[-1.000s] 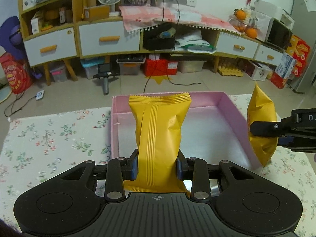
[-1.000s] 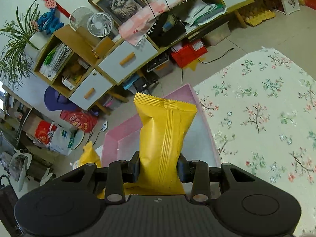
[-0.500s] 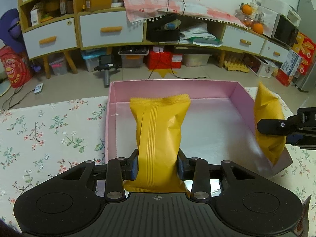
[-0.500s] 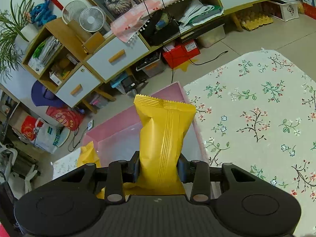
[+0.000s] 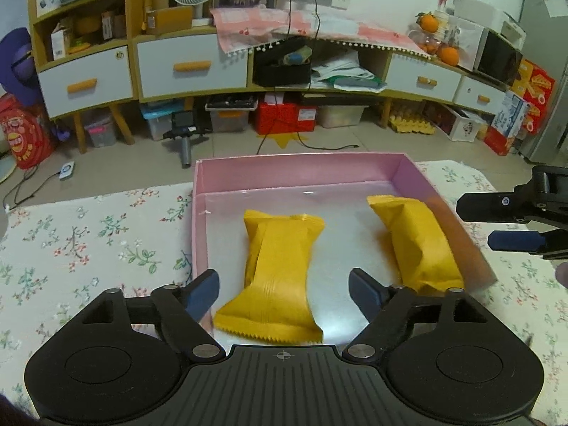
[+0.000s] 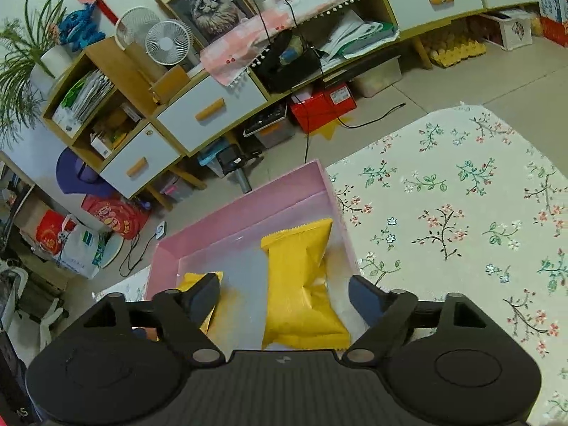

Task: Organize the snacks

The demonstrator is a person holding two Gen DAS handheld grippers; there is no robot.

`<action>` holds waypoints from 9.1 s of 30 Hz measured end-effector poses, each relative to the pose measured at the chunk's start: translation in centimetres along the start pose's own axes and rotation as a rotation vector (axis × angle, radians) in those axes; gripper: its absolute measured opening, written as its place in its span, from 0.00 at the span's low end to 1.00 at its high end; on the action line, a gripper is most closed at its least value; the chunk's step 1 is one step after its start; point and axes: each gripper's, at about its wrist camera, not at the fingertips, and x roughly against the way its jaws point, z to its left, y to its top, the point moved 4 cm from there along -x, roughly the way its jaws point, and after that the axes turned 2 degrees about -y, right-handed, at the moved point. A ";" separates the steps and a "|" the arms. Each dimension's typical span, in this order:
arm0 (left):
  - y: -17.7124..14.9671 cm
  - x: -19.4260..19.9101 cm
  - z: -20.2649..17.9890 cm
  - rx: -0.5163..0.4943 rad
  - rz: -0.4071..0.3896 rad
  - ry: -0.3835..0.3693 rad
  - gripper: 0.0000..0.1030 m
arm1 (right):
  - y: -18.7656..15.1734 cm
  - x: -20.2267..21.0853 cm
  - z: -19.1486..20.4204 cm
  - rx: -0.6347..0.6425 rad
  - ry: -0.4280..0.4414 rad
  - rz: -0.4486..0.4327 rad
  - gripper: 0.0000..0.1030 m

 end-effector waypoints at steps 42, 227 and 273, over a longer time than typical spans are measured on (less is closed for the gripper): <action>-17.1 11.5 6.1 0.269 0.279 0.185 0.92 | -13.6 8.3 -0.6 0.260 -0.143 0.247 0.72; -7.6 6.8 2.3 0.216 0.112 -0.054 0.67 | -2.6 -1.0 5.9 0.381 -0.038 0.115 0.00; -12.0 12.0 0.8 0.097 0.019 -0.075 0.86 | -7.1 7.1 2.2 0.419 -0.138 0.095 0.68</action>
